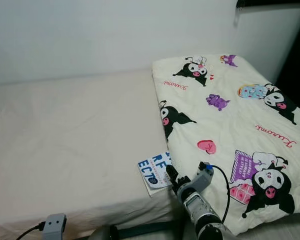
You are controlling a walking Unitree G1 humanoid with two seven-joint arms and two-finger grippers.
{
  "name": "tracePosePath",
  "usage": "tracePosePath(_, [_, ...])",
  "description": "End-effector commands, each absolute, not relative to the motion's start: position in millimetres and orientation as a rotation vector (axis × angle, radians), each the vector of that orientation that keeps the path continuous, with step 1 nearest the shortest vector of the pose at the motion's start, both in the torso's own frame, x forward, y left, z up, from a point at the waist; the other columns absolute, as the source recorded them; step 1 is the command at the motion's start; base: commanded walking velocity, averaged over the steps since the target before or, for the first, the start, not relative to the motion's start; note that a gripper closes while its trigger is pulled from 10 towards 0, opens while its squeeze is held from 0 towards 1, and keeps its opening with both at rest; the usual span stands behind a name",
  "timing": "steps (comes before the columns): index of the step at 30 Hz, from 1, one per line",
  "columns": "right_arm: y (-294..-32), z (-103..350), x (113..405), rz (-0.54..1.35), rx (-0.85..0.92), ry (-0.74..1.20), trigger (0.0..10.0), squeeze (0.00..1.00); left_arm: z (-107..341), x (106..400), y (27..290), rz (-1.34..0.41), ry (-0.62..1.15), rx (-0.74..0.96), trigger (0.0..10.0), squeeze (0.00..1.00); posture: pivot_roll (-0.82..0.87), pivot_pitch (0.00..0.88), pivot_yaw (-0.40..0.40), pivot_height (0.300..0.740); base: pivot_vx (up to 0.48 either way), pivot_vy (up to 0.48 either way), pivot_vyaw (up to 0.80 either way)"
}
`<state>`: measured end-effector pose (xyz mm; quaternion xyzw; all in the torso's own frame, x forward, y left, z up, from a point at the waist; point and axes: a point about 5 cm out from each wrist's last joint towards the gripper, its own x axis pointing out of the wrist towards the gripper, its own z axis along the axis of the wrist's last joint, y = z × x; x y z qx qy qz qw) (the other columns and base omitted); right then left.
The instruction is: Clean up the room
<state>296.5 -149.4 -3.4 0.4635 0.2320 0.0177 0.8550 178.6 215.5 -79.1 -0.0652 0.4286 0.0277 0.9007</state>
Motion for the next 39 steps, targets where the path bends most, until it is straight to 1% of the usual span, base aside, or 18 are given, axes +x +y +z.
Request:
tracePosePath(1, [-142, -3, 297, 0.044, 1.005, 0.515, 10.0, 0.0, -87, 171, 198, 0.009, 0.941, -0.135, 10.0, 0.0, -0.06, 0.053, 0.031, 0.581, 0.0, 0.0, 0.0])
tracePosePath(5, [-138, -7, 294, 0.038, 1.003, 0.559, 10.0, 0.0, -87, 171, 195, 0.003, 0.942, -0.134, 10.0, 0.0, -0.06, 0.054, 0.031, 0.581, 0.0, 0.0, 0.0])
tracePosePath(7, [-133, -13, 289, 0.018, 0.984, 0.628, 10.0, 0.0, -87, 171, 191, -0.002, 0.942, -0.133, 10.0, 0.0, -0.06, 0.055, 0.031, 0.581, 0.0, 0.0, 0.0])
tracePosePath(8, [-133, -13, 289, 0.018, 0.984, 0.628, 10.0, 0.0, -87, 171, 191, -0.002, 0.942, -0.133, 10.0, 0.0, -0.06, 0.055, 0.031, 0.581, 0.0, 0.0, 0.0])
tracePosePath(12, [-133, -22, 282, -0.034, 0.826, 0.747, 10.0, 0.0, -88, 170, 192, -0.008, 0.945, -0.126, 10.0, 0.0, -0.06, 0.06, 0.028, 0.581, 0.0, 0.0, 0.0])
tracePosePath(14, [-133, -22, 282, -0.042, 0.816, 0.755, 10.0, 0.0, -88, 169, 196, -0.006, 0.945, -0.125, 10.0, 0.0, -0.06, 0.06, 0.029, 0.581, 0.0, 0.0, 0.0])
tracePosePath(18, [-141, -15, 292, -0.104, 0.803, 0.735, 10.0, 0.0, -86, 164, 216, 0.006, 0.949, -0.116, 10.0, 0.0, -0.07, 0.061, 0.027, 0.581, 0.0, 0.0, 0.0])
tracePosePath(24, [-143, -3, 304, -0.104, 0.82, 0.7, 10.0, 0.0, -84, 162, 227, 0.009, 0.951, -0.111, 10.0, 0.0, -0.08, 0.059, 0.021, 0.581, 0.0, 0.0, 0.0])
tracePosePath(28, [-144, 0, 307, -0.113, 0.822, 0.694, 10.0, 0.0, -83, 162, 229, 0.008, 0.949, -0.112, 10.0, 0.0, -0.09, 0.058, 0.017, 0.581, 0.0, 0.0, 0.0])
tracePosePath(34, [-144, 0, 307, -0.124, 0.805, 0.708, 10.0, 0.0, -84, 162, 225, 0.001, 0.95, -0.113, 10.0, 0.0, -0.09, 0.056, 0.012, 0.581, 0.0, 0.0, 0.0])
tracePosePath(36, [-145, 0, 307, -0.134, 0.814, 0.711, 10.0, 0.0, -86, 162, 217, -0.011, 0.954, -0.114, 10.0, 0.0, -0.09, 0.055, 0.011, 0.581, 0.0, 0.0, 0.0])
tracePosePath(37, [-145, 0, 307, -0.134, 0.814, 0.711, 10.0, 0.0, -86, 162, 217, -0.011, 0.954, -0.114, 10.0, 0.0, -0.09, 0.055, 0.011, 0.581, 0.0, 0.0, 0.0])
tracePosePath(38, [-144, -1, 306, -0.141, 0.832, 0.721, 10.0, 0.0, -89, 161, 207, -0.021, 0.96, -0.115, 10.0, 0.0, -0.09, 0.056, 0.01, 0.581, 0.0, 0.0, 0.0])
tracePosePath(39, [-144, -2, 305, -0.144, 0.837, 0.728, 10.0, 0.0, -89, 160, 204, -0.024, 0.963, -0.116, 10.0, 0.0, -0.09, 0.056, 0.01, 0.581, 0.0, 0.0, 0.0])
